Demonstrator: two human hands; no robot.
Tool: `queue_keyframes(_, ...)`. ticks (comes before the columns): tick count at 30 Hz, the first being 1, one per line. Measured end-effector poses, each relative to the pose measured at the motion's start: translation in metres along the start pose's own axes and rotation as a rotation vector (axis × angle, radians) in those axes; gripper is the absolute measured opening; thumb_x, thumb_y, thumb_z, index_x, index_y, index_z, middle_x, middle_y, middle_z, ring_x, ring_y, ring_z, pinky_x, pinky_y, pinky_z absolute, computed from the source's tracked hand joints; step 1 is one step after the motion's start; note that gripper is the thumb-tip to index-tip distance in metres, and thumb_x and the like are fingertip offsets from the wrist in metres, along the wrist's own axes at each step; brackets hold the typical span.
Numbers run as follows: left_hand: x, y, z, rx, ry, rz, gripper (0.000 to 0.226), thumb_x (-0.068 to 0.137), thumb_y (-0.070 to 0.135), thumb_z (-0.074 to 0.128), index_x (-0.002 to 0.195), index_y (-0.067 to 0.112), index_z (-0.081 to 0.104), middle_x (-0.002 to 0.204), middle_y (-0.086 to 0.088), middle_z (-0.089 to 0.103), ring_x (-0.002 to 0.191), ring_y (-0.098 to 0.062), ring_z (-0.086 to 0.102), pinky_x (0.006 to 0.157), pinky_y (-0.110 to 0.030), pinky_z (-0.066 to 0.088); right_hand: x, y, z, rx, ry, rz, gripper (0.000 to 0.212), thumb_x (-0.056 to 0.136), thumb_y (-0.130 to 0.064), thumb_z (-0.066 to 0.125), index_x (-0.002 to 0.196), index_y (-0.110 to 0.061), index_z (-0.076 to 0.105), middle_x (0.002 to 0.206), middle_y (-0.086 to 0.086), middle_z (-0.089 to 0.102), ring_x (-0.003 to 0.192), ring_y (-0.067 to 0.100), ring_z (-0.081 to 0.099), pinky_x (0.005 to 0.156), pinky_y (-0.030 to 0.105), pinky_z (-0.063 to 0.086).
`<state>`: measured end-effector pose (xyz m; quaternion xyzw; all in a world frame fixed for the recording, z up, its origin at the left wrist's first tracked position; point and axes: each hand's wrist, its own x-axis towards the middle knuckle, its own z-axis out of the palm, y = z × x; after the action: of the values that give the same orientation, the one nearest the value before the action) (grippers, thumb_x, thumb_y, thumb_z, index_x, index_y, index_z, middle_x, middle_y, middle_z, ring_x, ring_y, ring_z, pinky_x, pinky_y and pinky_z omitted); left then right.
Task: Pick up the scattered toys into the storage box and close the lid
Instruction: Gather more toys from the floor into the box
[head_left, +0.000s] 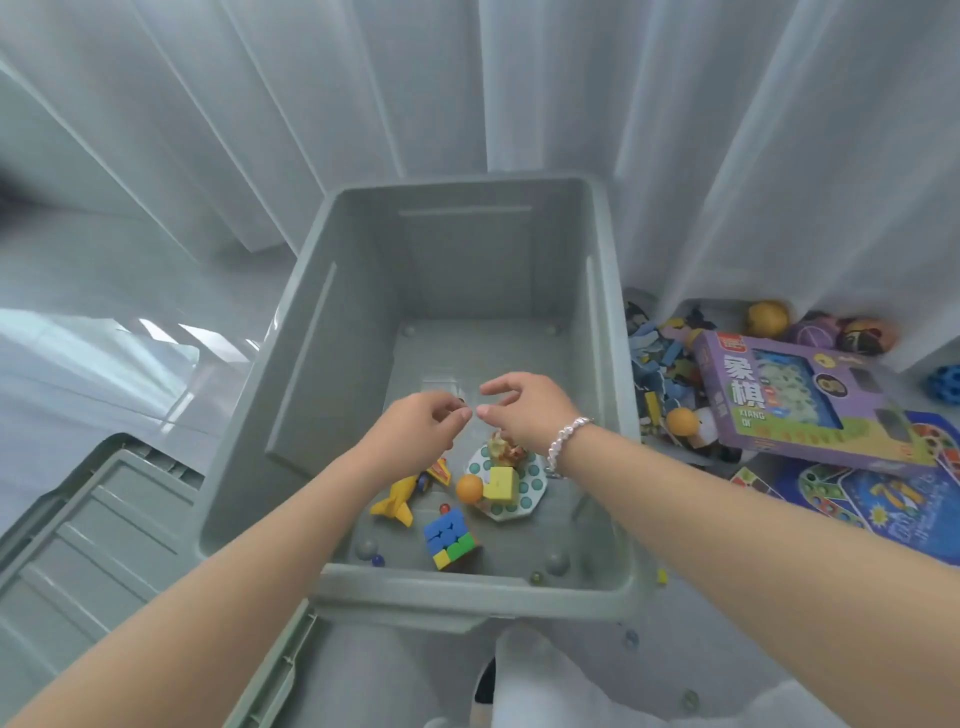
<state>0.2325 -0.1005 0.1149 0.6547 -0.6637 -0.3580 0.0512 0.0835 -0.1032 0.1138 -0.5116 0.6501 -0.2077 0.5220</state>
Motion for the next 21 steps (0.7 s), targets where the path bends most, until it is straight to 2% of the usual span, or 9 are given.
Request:
queue_keyframes(3,-0.029,0.036,-0.005,-0.121,0.113,0.073,0.021,0.097,0.034,0.043,0.103,0.025,0.062,0.088,0.010,0.066,0.078,-0.002,0.064,0.069,-0.022,0.049,-0.051,-0.012,-0.045,0.003,-0.005,-0.218,0.022,0.086,-0.029,0.062,0.108,-0.024,0.063,0.098,-0.002,0.067,0.088,0.015,0.066,0.082,0.031,0.054)
queue_keyframes(5,-0.047,0.064,-0.001,-0.193,0.160,0.139,0.021,0.097,0.032,0.044,0.103,0.027,0.062,0.093,0.008,0.067,0.082,-0.004,0.064,0.072,-0.022,0.050,-0.080,-0.006,-0.074,-0.028,0.027,-0.334,0.020,0.086,-0.032,0.061,0.106,-0.027,0.064,0.092,-0.008,0.067,0.084,0.004,0.064,0.080,0.022,0.053)
queue_keyframes(7,-0.063,0.094,0.013,-0.203,0.182,0.208,0.020,0.097,0.030,0.044,0.105,0.026,0.062,0.093,0.011,0.065,0.083,0.000,0.061,0.069,-0.011,0.044,-0.099,0.009,-0.100,-0.098,0.127,-0.409,0.020,0.087,-0.032,0.059,0.106,-0.028,0.064,0.090,-0.012,0.065,0.083,-0.001,0.061,0.075,0.011,0.048)
queue_keyframes(9,-0.072,0.123,0.034,-0.146,0.200,0.283,0.023,0.097,0.028,0.044,0.112,0.024,0.061,0.101,0.011,0.061,0.092,-0.001,0.055,0.077,-0.011,0.040,-0.107,0.034,-0.122,-0.165,0.247,-0.429,0.020,0.088,-0.031,0.058,0.107,-0.027,0.063,0.091,-0.011,0.063,0.083,0.000,0.059,0.074,0.011,0.047)
queue_keyframes(11,-0.073,0.149,0.059,-0.040,0.206,0.392,0.027,0.096,0.027,0.044,0.119,0.021,0.059,0.112,0.007,0.056,0.106,-0.005,0.049,0.090,-0.016,0.034,-0.102,0.068,-0.142,-0.208,0.323,-0.366,0.020,0.088,-0.030,0.058,0.107,-0.025,0.062,0.093,-0.007,0.061,0.083,0.001,0.058,0.072,0.013,0.047)
queue_keyframes(14,-0.063,0.180,0.100,0.011,0.105,0.477,0.028,0.097,0.023,0.044,0.123,0.019,0.054,0.119,0.003,0.051,0.113,-0.011,0.045,0.099,-0.024,0.034,-0.091,0.125,-0.162,-0.175,0.342,-0.214,0.016,0.087,-0.029,0.059,0.103,-0.027,0.061,0.095,-0.004,0.061,0.083,0.006,0.060,0.075,0.022,0.050)
queue_keyframes(17,-0.056,0.195,0.143,-0.071,-0.010,0.415,0.030,0.097,0.019,0.042,0.126,0.016,0.049,0.122,0.000,0.047,0.114,-0.015,0.046,0.098,-0.029,0.038,-0.086,0.174,-0.168,-0.111,0.349,-0.094,0.016,0.086,-0.026,0.062,0.101,-0.023,0.065,0.099,0.000,0.064,0.085,0.013,0.063,0.077,0.025,0.050)
queue_keyframes(21,-0.041,0.183,0.204,-0.101,-0.024,0.201,0.032,0.098,0.024,0.040,0.129,0.016,0.043,0.127,-0.003,0.043,0.120,-0.020,0.041,0.099,-0.034,0.037,-0.086,0.225,-0.156,-0.092,0.335,0.015,0.017,0.086,-0.024,0.062,0.101,-0.018,0.066,0.099,0.002,0.065,0.072,0.003,0.059,0.064,0.013,0.044)
